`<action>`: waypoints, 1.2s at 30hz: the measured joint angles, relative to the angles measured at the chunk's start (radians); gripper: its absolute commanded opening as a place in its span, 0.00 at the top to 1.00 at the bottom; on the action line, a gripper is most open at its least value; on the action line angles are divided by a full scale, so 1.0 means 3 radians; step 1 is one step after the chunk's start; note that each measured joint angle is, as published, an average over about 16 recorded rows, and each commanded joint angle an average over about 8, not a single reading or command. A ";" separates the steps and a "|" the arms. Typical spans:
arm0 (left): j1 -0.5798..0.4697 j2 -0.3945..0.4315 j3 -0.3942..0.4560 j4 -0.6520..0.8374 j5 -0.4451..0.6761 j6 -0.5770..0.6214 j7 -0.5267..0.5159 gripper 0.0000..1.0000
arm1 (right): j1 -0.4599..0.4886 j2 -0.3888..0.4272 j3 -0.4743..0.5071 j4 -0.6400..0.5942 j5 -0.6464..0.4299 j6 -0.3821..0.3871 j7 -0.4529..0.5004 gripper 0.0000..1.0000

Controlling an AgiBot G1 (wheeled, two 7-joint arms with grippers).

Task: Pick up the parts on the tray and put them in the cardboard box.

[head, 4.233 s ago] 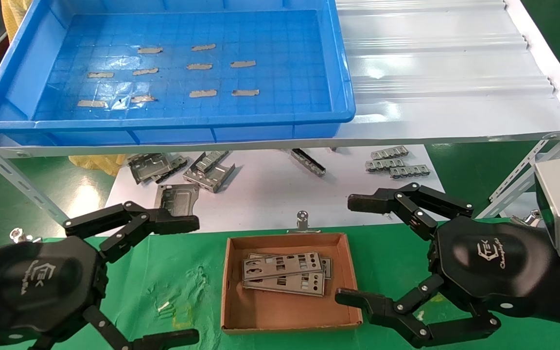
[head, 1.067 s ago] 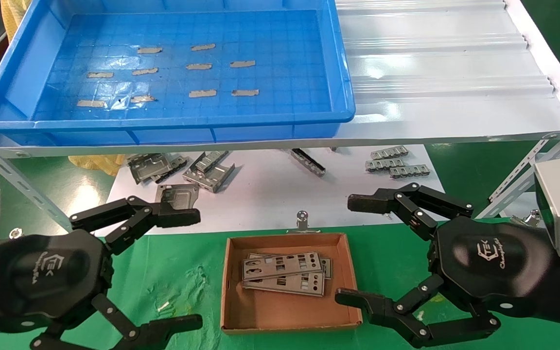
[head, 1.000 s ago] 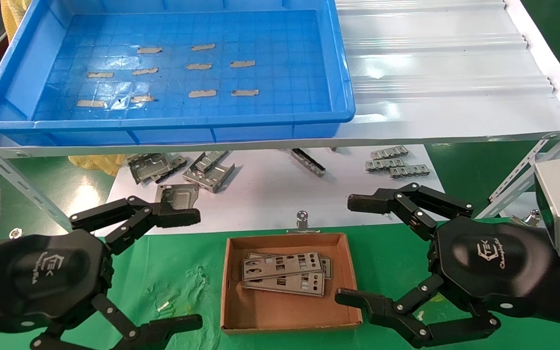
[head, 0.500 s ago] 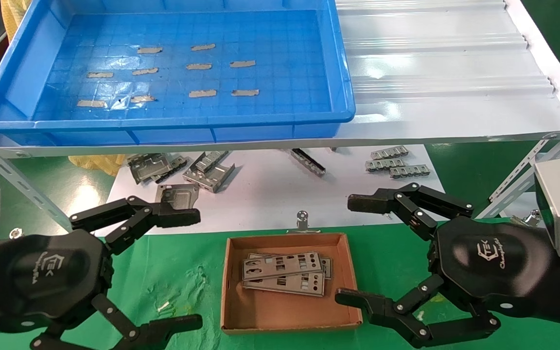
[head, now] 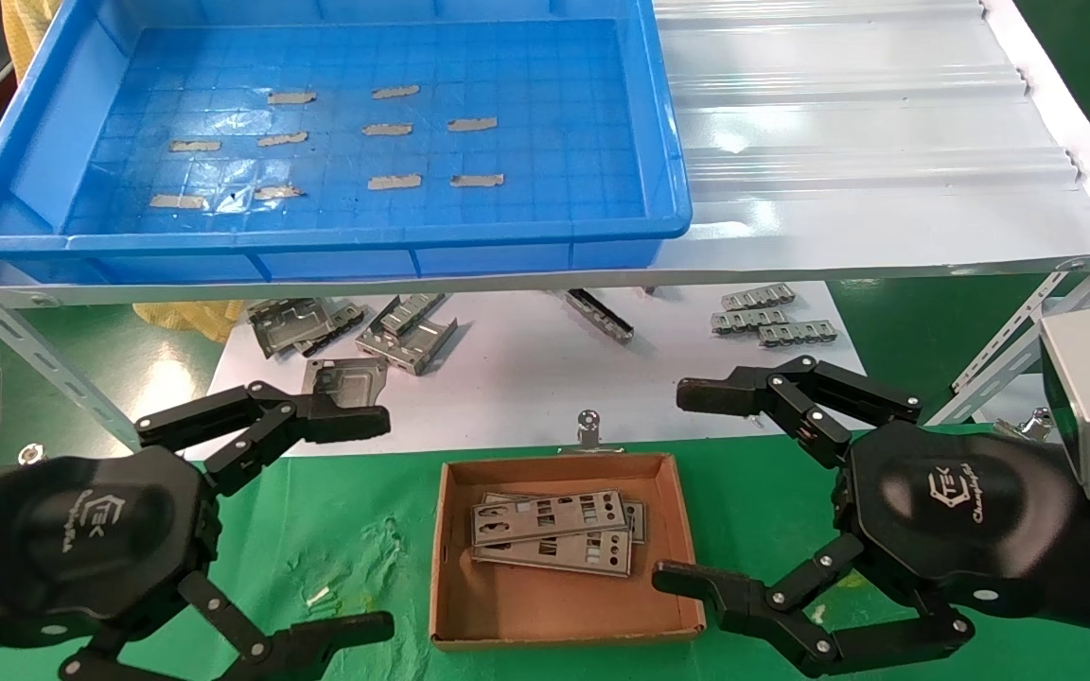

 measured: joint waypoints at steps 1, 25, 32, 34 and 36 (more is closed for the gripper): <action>0.0000 0.0000 0.0000 0.0000 0.0000 0.0000 0.0000 0.00 | 0.0000 0.0000 0.0000 0.0000 0.0000 0.0000 0.0000 0.00; 0.0000 0.0000 0.0000 0.0000 0.0000 0.0000 0.0000 0.00 | 0.0000 0.0000 0.0000 0.0000 0.0000 0.0000 0.0000 0.00; 0.0000 0.0000 0.0000 0.0000 0.0000 0.0000 0.0000 0.00 | 0.0000 0.0000 0.0000 0.0000 0.0000 0.0000 0.0000 0.00; 0.0000 0.0000 0.0000 0.0000 0.0000 0.0000 0.0000 0.00 | 0.0000 0.0000 0.0000 0.0000 0.0000 0.0000 0.0000 0.00; 0.0000 0.0000 0.0000 0.0000 0.0000 0.0000 0.0000 0.00 | 0.0000 0.0000 0.0000 0.0000 0.0000 0.0000 0.0000 0.00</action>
